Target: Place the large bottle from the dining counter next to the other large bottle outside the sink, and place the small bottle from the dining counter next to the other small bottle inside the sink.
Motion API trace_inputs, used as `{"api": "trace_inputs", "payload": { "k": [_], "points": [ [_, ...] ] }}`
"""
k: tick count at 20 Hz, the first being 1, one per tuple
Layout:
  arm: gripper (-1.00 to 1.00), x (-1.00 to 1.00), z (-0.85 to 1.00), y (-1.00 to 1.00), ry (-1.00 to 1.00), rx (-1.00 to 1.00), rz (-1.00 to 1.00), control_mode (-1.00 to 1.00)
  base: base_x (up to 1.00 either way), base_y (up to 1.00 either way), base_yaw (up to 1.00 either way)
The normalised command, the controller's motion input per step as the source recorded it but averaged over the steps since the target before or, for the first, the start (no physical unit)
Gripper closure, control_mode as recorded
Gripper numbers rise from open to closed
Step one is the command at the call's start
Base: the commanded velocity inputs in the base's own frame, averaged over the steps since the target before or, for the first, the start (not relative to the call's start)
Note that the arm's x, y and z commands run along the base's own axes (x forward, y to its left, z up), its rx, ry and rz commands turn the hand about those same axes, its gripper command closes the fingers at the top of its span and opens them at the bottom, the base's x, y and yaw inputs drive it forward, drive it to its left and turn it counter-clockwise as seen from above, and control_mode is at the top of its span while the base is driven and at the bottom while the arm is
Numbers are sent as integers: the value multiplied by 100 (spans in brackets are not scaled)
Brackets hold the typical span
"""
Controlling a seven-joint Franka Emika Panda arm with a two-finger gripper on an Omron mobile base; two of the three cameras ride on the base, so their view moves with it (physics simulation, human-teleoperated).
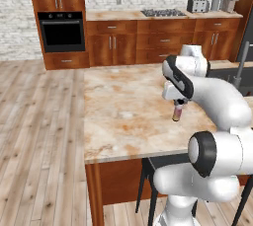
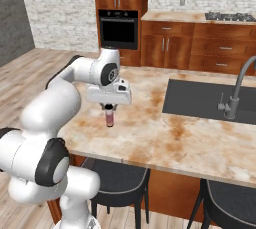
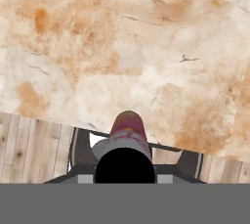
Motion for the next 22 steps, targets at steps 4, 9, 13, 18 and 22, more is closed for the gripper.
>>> {"api": "trace_inputs", "payload": {
  "k": [4,9,13,18,22],
  "points": [
    [100,-84,3,1,-13,0,0,-100,0,0,0],
    [100,-52,6,17,-9,0,0,-100,0,0,0],
    [100,-8,22,19,-3,0,0,-100,0,0,0],
    [100,0,0,1,0,0,0,-100,0,0,0],
    [100,0,0,0,0,0,0,-100,0,0,0]
  ]
}}
